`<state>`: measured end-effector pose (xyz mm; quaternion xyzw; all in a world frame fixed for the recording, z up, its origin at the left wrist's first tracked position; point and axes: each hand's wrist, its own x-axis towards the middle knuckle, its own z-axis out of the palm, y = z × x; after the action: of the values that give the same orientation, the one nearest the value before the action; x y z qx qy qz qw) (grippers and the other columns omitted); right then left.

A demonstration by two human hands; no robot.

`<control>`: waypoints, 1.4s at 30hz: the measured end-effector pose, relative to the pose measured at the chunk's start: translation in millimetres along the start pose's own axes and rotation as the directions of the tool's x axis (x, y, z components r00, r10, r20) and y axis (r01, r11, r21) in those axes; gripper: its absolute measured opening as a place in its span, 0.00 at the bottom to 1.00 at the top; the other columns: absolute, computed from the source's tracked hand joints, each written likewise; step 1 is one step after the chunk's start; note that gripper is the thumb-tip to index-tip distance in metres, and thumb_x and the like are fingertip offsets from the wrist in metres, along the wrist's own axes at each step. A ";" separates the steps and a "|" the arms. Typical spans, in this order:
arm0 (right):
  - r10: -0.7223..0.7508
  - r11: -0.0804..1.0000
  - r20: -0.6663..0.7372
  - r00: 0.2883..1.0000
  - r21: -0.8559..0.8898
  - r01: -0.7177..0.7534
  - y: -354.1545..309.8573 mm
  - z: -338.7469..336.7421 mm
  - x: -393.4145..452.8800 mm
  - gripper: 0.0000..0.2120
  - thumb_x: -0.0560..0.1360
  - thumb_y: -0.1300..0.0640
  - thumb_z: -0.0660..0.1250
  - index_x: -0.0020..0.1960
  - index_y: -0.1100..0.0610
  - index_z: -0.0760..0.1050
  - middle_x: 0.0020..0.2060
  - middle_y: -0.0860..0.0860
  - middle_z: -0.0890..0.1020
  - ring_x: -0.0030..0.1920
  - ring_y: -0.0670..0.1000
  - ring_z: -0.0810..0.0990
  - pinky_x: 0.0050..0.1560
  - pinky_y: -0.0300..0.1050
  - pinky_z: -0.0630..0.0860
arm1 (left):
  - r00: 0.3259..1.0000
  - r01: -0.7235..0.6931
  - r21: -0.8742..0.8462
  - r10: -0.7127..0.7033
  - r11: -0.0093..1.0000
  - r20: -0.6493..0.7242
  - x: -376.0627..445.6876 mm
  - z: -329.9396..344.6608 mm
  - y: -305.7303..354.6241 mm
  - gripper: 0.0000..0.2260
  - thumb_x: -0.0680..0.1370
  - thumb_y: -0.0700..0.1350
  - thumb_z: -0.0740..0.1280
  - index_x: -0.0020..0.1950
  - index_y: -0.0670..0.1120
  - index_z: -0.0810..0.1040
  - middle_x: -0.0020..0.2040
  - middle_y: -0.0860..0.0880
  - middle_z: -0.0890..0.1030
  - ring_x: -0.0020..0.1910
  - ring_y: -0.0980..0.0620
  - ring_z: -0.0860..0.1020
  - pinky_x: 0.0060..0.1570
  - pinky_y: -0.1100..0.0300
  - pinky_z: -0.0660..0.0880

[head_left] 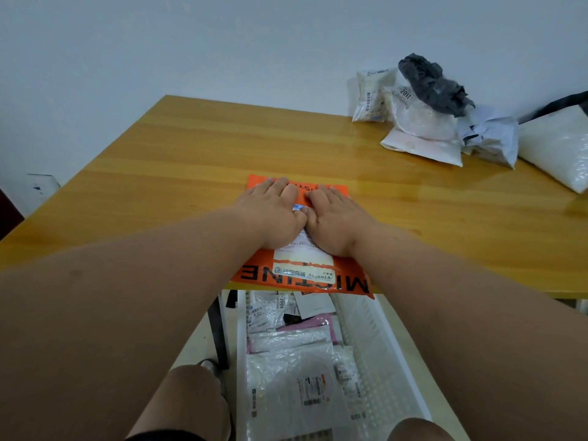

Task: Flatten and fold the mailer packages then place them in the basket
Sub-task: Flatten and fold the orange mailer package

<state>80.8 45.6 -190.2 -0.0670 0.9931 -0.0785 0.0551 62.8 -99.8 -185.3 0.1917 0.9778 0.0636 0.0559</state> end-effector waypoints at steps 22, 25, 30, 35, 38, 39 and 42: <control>0.051 0.994 -0.038 0.998 -0.094 -0.055 -1.2 3.1 -6.8 0.28 0.82 0.42 0.39 0.80 0.49 0.46 0.80 0.49 0.47 0.79 0.51 0.44 0.77 0.60 0.40 | 0.993 -0.038 -0.017 0.036 0.999 -0.110 -7.5 9.0 -2.8 0.28 0.83 0.56 0.47 0.81 0.48 0.45 0.81 0.47 0.46 0.79 0.49 0.44 0.77 0.51 0.44; -0.013 0.984 -0.225 0.974 -0.177 -0.027 -4.2 3.0 -16.5 0.24 0.82 0.44 0.44 0.74 0.51 0.64 0.74 0.54 0.64 0.74 0.57 0.59 0.74 0.58 0.53 | 0.958 -0.055 0.054 0.068 0.997 -0.278 -17.4 7.7 -1.1 0.24 0.83 0.55 0.51 0.76 0.47 0.60 0.76 0.46 0.60 0.75 0.46 0.58 0.72 0.49 0.57; -0.016 0.975 -0.262 0.965 -0.218 -0.043 -4.7 -6.4 -36.5 0.19 0.82 0.45 0.49 0.62 0.54 0.72 0.59 0.54 0.74 0.61 0.57 0.70 0.63 0.55 0.64 | 0.956 -0.031 0.077 0.052 0.997 -0.290 -33.7 -0.5 2.4 0.20 0.81 0.60 0.55 0.67 0.48 0.68 0.66 0.46 0.68 0.66 0.45 0.66 0.64 0.49 0.64; 0.053 0.983 -0.165 0.985 -0.166 -0.080 -3.1 -14.6 -60.5 0.17 0.82 0.46 0.50 0.61 0.54 0.71 0.61 0.54 0.74 0.63 0.56 0.70 0.63 0.56 0.65 | 0.988 -0.028 0.112 0.044 0.993 -0.148 -51.7 -14.6 10.5 0.23 0.81 0.61 0.56 0.69 0.49 0.66 0.66 0.47 0.71 0.64 0.45 0.70 0.64 0.47 0.67; 0.095 0.981 -0.102 0.990 -0.157 -0.110 -3.9 -19.6 -76.3 0.17 0.82 0.45 0.52 0.62 0.53 0.71 0.60 0.54 0.74 0.63 0.56 0.70 0.61 0.55 0.67 | 0.998 -0.020 0.112 0.026 0.994 -0.054 -65.7 -17.4 17.6 0.25 0.81 0.63 0.55 0.72 0.49 0.64 0.70 0.47 0.69 0.67 0.44 0.70 0.65 0.47 0.66; 0.103 0.979 -0.084 0.991 -0.166 -0.116 -4.7 -20.7 -81.9 0.18 0.81 0.44 0.52 0.61 0.53 0.71 0.60 0.54 0.74 0.62 0.56 0.71 0.61 0.54 0.68 | 0.999 -0.022 0.130 0.027 0.991 -0.038 -70.4 -16.9 19.1 0.26 0.81 0.63 0.54 0.73 0.49 0.63 0.72 0.47 0.68 0.69 0.45 0.69 0.66 0.46 0.65; 0.120 0.974 -0.036 0.992 -0.188 -0.125 -8.5 -24.8 -97.0 0.16 0.80 0.47 0.52 0.57 0.53 0.74 0.58 0.54 0.74 0.59 0.57 0.73 0.59 0.53 0.69 | 0.998 -0.032 0.192 0.041 0.981 -0.042 -81.5 -14.1 18.9 0.24 0.82 0.60 0.53 0.76 0.53 0.62 0.76 0.49 0.63 0.73 0.45 0.62 0.69 0.44 0.62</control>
<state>174.4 54.7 -154.8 -0.0096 0.9989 0.0195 0.0410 142.9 -115.1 -161.8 0.2127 0.9767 -0.0252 0.0137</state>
